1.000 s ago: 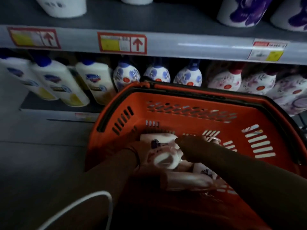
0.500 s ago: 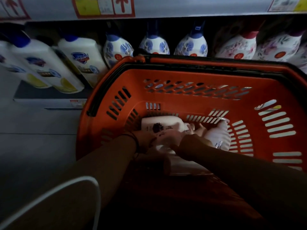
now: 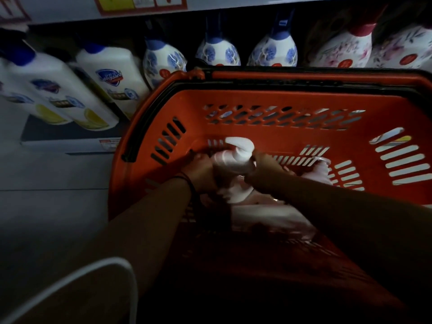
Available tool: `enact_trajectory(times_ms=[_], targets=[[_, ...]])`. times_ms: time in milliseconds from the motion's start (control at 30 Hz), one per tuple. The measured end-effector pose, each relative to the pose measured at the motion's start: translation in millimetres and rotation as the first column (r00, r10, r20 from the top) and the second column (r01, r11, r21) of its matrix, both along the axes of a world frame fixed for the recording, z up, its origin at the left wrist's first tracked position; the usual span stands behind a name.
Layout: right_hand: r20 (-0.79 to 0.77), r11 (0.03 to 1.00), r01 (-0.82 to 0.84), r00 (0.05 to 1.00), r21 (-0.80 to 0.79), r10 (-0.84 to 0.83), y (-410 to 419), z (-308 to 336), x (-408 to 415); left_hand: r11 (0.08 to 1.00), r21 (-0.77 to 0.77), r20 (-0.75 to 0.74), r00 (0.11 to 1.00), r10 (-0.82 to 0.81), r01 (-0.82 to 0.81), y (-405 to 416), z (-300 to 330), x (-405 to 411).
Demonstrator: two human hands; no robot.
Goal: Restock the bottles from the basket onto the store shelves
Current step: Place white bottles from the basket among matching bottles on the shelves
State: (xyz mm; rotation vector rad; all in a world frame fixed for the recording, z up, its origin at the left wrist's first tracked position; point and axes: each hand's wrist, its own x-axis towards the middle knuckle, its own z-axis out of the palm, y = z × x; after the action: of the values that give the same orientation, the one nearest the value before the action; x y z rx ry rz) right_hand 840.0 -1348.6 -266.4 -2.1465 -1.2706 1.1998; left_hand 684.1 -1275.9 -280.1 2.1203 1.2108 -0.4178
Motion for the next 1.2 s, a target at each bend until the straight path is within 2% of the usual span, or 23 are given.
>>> enact_trajectory(times_ms=[133, 200, 300, 367, 467, 567, 633, 767, 933, 1067, 1200], targets=[[-0.121, 1.0, 0.017, 0.993, 0.02, -0.015, 9.0, 10.1, 18.0, 0.981, -0.083, 0.191, 0.963, 0.191, -0.178, 8.5, -0.8, 0.0], [-0.149, 0.998, 0.012, 0.989, 0.063, -0.003, 5.6, 14.4, 24.0, 0.962, -0.12, 0.28, 0.921, 0.271, -0.247, 6.7, 10.8, 2.4], [-0.27, 0.992, 0.078, 0.961, 0.099, -0.049, 6.3, 25.3, 28.4, 0.933, -0.159, 0.368, 0.858, 0.358, -0.322, -0.3, 27.9, 4.4], [-0.321, 0.987, 0.087, 0.946, 0.132, -0.041, 9.7, 38.9, 32.2, 0.909, -0.194, 0.451, 0.789, 0.417, -0.369, -2.7, 39.7, 7.1], [-0.304, 0.98, 0.046, 0.953, 0.194, 0.016, 15.0, 69.9, 38.3, 0.862, -0.293, 0.535, 0.676, 0.507, -0.414, -3.8, 59.2, 8.0], [-0.334, 0.966, 0.059, 0.942, 0.252, 0.029, 15.5, 107.9, 41.3, 0.815, -0.406, 0.64, 0.508, 0.576, -0.413, -10.7, 85.3, 1.0], [-0.344, 0.95, 0.063, 0.938, 0.305, 0.048, 14.0, 136.0, 39.2, 0.798, -0.439, 0.69, 0.414, 0.593, -0.412, -15.8, 109.2, -4.7], [-0.309, 0.92, 0.037, 0.947, 0.389, 0.092, 13.2, 198.7, 33.1, 0.803, -0.43, 0.768, 0.301, 0.566, -0.413, -20.2, 170.8, -14.5], [-0.341, 0.865, 0.06, 0.931, 0.498, 0.131, 18.3, 279.6, 25.8, 0.737, -0.494, 0.796, 0.102, 0.597, -0.46, -12.4, 250.0, -15.3], [-0.238, 0.843, -0.078, 0.942, 0.532, 0.238, 34.9, 317.0, 14.7, 0.724, -0.521, 0.798, 0.041, 0.601, -0.452, 6.4, 310.8, -10.7], [-0.248, 0.822, -0.002, 0.953, 0.57, 0.174, 74.4, 348.6, 11.2, 0.675, -0.51, 0.816, -0.051, 0.576, -0.534, 34.9, 349.3, -6.1]])
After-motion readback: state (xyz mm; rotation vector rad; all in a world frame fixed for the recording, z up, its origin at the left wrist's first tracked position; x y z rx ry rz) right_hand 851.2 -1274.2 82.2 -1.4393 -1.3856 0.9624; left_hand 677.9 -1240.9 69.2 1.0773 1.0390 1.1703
